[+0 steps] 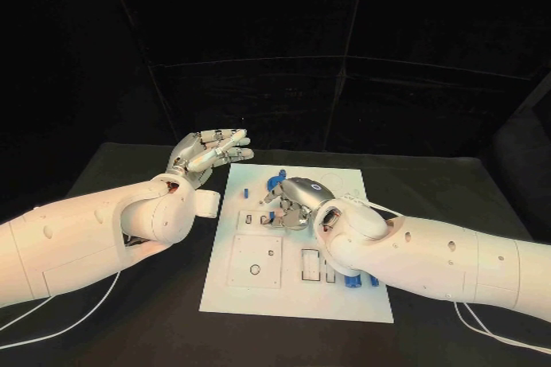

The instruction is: Assemble the parts on the task board

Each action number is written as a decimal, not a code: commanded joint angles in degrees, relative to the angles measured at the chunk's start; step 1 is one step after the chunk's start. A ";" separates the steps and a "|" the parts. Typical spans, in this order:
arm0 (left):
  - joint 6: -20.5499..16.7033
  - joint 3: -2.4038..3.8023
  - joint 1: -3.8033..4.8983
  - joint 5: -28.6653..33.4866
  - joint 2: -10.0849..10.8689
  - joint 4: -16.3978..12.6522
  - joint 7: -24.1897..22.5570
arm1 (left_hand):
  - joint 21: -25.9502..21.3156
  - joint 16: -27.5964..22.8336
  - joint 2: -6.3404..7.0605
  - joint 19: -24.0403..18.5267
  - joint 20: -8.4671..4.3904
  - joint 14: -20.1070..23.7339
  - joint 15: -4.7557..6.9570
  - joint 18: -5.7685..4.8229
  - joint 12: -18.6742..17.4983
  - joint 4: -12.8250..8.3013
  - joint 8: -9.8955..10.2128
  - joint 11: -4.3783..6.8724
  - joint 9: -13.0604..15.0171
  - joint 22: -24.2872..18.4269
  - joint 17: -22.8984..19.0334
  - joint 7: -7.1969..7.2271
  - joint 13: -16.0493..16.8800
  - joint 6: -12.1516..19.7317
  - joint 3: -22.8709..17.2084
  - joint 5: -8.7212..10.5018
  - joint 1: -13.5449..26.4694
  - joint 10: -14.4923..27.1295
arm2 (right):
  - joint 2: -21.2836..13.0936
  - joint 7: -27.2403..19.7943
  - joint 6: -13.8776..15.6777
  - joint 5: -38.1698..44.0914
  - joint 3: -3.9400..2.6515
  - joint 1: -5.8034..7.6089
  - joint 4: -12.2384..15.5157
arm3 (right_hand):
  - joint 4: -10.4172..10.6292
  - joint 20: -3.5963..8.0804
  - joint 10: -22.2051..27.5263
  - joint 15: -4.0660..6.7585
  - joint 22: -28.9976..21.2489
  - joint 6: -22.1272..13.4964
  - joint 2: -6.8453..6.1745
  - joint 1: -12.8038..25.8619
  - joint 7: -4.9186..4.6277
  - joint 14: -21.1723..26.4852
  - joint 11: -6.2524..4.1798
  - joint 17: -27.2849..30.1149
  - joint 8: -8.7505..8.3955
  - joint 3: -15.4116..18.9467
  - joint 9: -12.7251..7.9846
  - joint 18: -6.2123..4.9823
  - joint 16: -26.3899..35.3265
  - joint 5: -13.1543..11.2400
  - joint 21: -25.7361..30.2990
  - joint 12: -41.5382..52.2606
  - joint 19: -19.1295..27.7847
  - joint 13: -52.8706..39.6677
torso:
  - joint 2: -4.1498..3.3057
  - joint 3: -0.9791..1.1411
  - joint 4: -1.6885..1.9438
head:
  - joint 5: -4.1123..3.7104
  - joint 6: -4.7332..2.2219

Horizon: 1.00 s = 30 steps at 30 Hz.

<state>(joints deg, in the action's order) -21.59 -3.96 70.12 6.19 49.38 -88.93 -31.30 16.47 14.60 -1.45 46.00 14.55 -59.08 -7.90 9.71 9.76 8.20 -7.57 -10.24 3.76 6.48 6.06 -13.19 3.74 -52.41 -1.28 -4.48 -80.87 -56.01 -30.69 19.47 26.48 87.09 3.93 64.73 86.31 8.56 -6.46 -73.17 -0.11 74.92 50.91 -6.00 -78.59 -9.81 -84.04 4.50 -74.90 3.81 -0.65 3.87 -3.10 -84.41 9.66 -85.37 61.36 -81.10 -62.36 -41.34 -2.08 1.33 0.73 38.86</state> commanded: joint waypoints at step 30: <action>19.45 0.02 3.50 -46.79 -0.54 2.12 47.99 | 46.22 71.98 0.36 34.33 -11.58 -30.00 10.81 -3.01 22.92 7.38 -5.66 9.24 3.37 40.22 78.20 7.53 20.12 -8.59 -0.27 0.03 7.15 -17.53 | -24.09 -13.79 -7.64 -27.14 -2.62 9.94 10.68 | 0.79 0.27 0.07 0.45 -1.27 2.34 3.15 -3.56 0.91 -2.56 -0.69 0.30 2.26 2.65 0.40 -0.56 2.93 3.37 2.66 -0.31 3.22 0.76 | 2.83 1.01 -0.34 | 1.41 0.40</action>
<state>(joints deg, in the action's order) -8.45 -3.97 73.39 -28.35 49.13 -87.00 5.65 61.14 85.91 -1.21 79.73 2.88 -83.95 2.66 7.07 32.40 15.31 -13.20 -1.09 7.13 44.71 74.83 -5.89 23.66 -60.89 -1.63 -4.48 -73.92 -73.52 -54.87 7.29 20.47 63.98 1.35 74.49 97.17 9.38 -6.34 -72.79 -0.11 73.70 52.83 -2.99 -82.04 -8.83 -84.04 3.89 -74.65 5.94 1.69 4.23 -3.10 -81.88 12.64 -82.93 60.78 -78.10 -61.54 -39.11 -1.36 1.05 2.05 39.08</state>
